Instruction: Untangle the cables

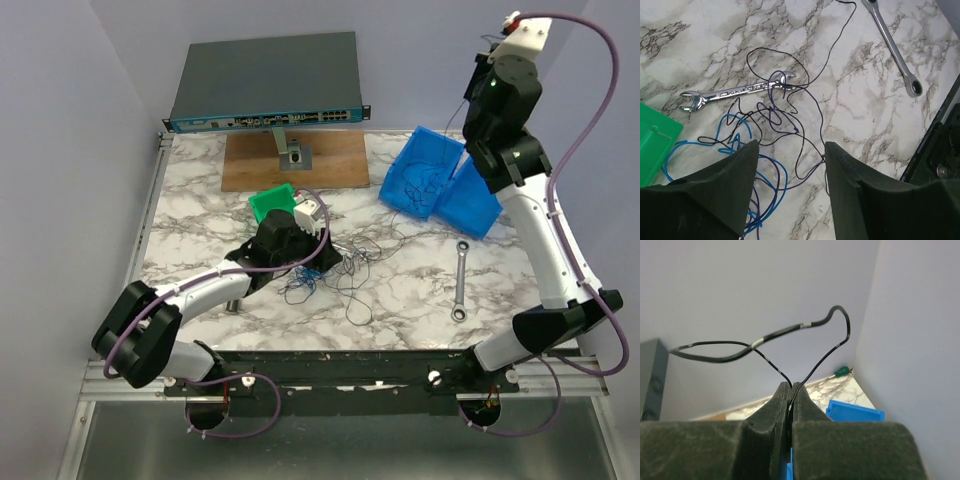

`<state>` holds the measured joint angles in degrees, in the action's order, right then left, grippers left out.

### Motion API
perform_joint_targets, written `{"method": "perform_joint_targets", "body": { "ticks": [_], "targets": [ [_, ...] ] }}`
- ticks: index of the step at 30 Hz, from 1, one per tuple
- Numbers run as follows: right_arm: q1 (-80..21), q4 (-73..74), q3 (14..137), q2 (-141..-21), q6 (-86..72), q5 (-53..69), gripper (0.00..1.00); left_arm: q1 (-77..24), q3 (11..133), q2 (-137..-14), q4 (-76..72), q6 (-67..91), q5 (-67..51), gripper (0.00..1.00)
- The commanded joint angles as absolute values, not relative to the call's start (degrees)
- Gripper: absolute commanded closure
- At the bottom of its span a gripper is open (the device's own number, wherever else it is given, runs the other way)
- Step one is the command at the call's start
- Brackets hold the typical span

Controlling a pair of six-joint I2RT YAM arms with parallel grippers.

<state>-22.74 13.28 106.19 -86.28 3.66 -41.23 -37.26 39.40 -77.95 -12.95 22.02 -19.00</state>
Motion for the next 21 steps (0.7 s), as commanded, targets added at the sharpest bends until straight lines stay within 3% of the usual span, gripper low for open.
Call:
{"method": "perform_joint_targets", "body": {
  "ticks": [1, 14, 21],
  "targets": [
    [-19.4, 15.8, 113.4, -88.3, 0.7, -38.2, 0.99, -37.5, 38.9, -77.7, -18.1, 21.9, -20.8, 0.43],
    [-16.8, 18.2, 132.7, -96.6, 5.1, -40.1, 0.99, -38.0, 50.1, -91.2, -6.5, 21.1, -25.7, 0.43],
    [-13.5, 13.8, 135.6, -98.6, 8.5, -42.0, 0.99, -38.8, 52.7, -94.3, -4.2, 20.7, -26.0, 0.43]
  ]
}}
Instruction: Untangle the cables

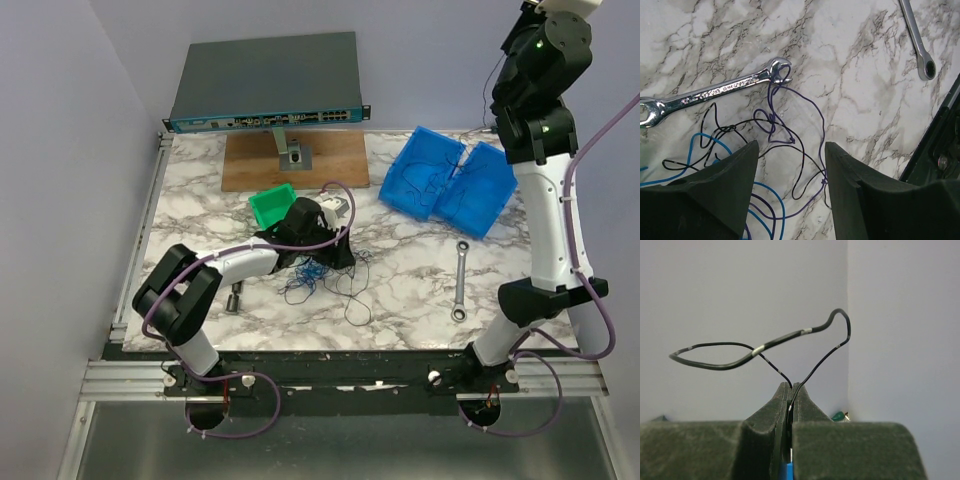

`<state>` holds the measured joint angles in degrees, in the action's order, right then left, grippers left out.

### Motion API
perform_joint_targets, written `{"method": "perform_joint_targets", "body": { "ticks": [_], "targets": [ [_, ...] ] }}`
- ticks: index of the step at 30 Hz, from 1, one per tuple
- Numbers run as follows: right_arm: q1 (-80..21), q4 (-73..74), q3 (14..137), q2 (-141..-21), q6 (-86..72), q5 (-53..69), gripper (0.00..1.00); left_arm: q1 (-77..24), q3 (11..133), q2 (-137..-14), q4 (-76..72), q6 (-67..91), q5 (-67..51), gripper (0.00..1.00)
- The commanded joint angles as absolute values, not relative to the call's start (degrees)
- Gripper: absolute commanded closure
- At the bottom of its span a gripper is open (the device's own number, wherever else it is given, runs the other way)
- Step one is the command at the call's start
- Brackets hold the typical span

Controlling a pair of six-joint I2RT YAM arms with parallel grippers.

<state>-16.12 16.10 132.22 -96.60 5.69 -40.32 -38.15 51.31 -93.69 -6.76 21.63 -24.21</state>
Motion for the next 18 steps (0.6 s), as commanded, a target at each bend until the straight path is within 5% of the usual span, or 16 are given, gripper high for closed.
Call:
{"method": "perform_joint_targets", "body": {
  "ticks": [1, 7, 18],
  "targets": [
    [-12.8, 13.8, 137.7, -99.5, 8.5, -41.7, 0.99, -38.8, 52.7, -94.4, -4.1, 20.7, -26.1, 0.43],
    [-11.3, 9.4, 142.8, -102.3, 9.9, -40.7, 0.98, -39.1, 52.5, -93.8, -4.5, 20.2, -26.1, 0.43],
    [-3.3, 6.5, 123.2, -100.8, 0.7, -37.3, 0.99, -39.3, 52.0, -93.3, -5.2, 20.0, -26.7, 0.43]
  ]
}}
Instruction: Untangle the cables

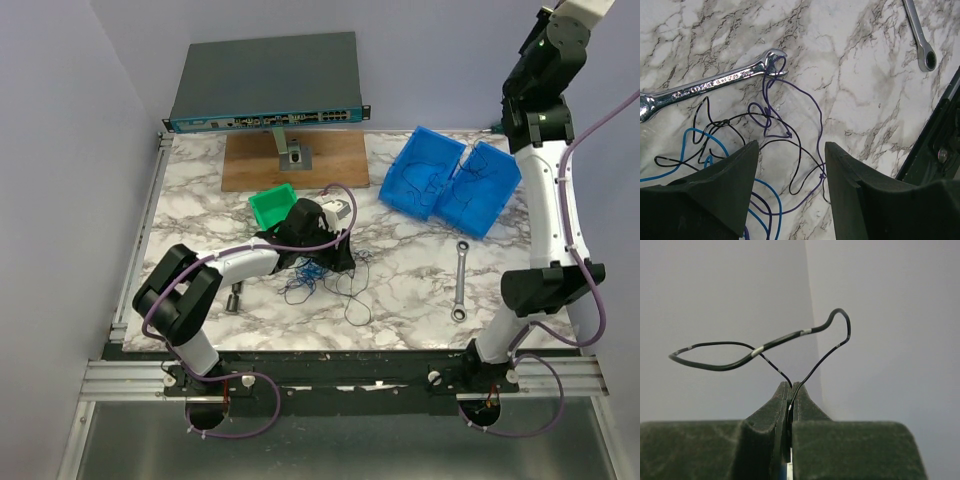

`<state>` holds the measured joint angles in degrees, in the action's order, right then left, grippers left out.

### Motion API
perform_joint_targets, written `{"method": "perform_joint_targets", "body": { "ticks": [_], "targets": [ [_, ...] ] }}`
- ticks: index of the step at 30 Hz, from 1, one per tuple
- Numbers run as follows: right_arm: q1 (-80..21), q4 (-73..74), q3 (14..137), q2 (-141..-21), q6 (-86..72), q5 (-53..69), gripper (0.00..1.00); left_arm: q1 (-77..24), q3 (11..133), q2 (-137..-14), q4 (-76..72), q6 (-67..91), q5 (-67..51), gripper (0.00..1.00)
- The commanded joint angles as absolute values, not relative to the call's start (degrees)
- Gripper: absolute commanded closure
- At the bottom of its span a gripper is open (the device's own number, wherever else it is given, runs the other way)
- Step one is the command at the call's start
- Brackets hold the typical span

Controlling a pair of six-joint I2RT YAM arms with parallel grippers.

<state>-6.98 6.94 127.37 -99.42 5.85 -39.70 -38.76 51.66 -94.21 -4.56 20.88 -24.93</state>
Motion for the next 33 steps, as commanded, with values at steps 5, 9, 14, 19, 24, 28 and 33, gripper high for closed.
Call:
{"method": "perform_joint_targets", "body": {
  "ticks": [5, 9, 14, 19, 24, 28, 33],
  "targets": [
    [-1.3, 5.1, 115.2, -101.6, -3.4, -37.7, 0.99, -39.4, 51.8, -92.9, -5.4, 19.9, -26.7, 0.43],
    [-0.3, 1.8, 106.3, -100.8, -6.2, -36.8, 0.99, -39.4, 51.9, -92.9, -5.4, 19.9, -26.9, 0.43],
    [-0.3, 0.6, 97.5, -102.5, -10.0, -37.7, 0.99, -39.4, 51.1, -92.0, -6.1, 20.1, -26.2, 0.43],
    [1.3, -5.1, 86.3, -102.6, -14.2, -42.2, 0.99, -39.4, 48.0, -88.4, -9.2, 20.3, -24.8, 0.43],
    [2.2, -4.2, 80.8, -105.1, -20.2, -41.1, 0.99, -39.4, 46.2, -86.5, -11.7, 21.0, -24.8, 0.43],
    [4.0, 3.5, 83.2, -110.5, -26.1, -36.5, 0.99, -39.4, 45.9, -86.2, -12.3, 21.3, -25.3, 0.43],
    [4.4, 12.0, 87.4, -114.6, -29.7, -34.3, 0.85, -39.4, 46.0, -85.9, -11.9, 21.2, -25.2, 0.43]
  ]
}}
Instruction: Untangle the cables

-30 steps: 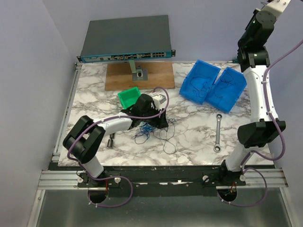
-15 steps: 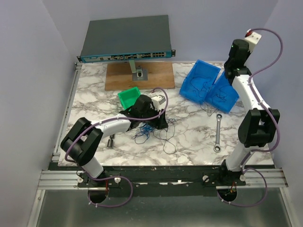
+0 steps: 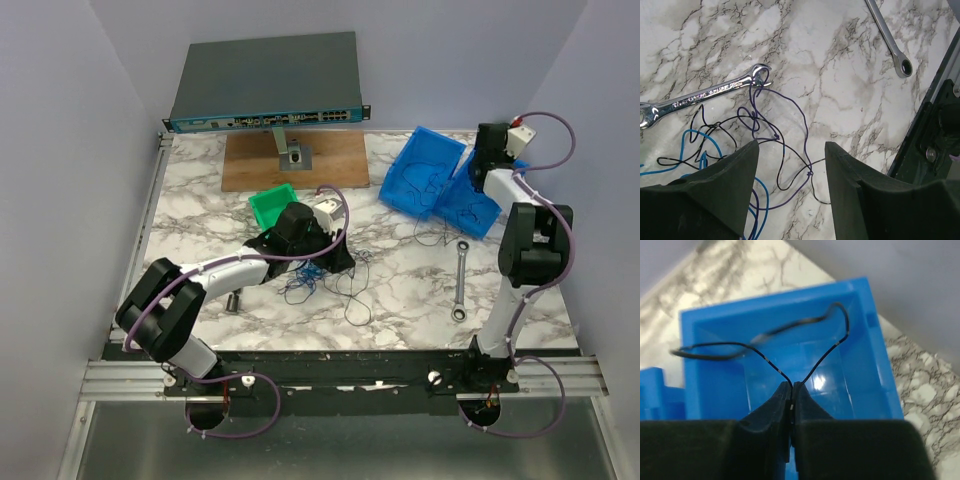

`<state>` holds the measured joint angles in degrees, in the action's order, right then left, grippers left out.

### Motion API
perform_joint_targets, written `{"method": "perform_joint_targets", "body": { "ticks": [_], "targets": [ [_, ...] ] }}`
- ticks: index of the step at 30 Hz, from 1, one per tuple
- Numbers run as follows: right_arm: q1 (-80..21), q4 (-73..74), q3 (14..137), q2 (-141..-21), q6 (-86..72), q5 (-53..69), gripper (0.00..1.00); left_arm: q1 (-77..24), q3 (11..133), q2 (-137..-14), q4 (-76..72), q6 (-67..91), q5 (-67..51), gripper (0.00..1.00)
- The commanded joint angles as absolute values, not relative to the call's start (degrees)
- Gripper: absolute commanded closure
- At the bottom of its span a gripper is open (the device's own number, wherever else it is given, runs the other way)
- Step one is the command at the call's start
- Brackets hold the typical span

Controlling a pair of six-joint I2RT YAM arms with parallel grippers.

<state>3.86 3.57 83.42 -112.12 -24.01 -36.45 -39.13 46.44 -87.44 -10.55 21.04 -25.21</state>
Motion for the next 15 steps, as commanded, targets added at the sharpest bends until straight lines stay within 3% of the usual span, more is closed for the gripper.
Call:
{"method": "perform_joint_targets", "body": {
  "ticks": [1, 4, 9, 15],
  "targets": [
    [4.4, 14.6, 88.8, -115.1, -31.1, -34.8, 0.67, -39.4, 46.1, -85.9, -11.7, 21.1, -25.2, 0.43],
    [4.4, 19.0, 91.5, -114.8, -31.4, -33.3, 0.42, -39.4, 46.1, -85.8, -11.3, 21.0, -25.0, 0.43],
    [4.2, 19.5, 88.1, -106.8, -29.6, -28.9, 0.38, -39.4, 45.9, -85.5, -11.6, 21.1, -25.0, 0.43],
    [2.2, 22.4, 78.4, -96.4, -28.4, -18.5, 0.17, -39.4, 45.7, -85.4, -12.1, 21.3, -25.3, 0.43]
  ]
}}
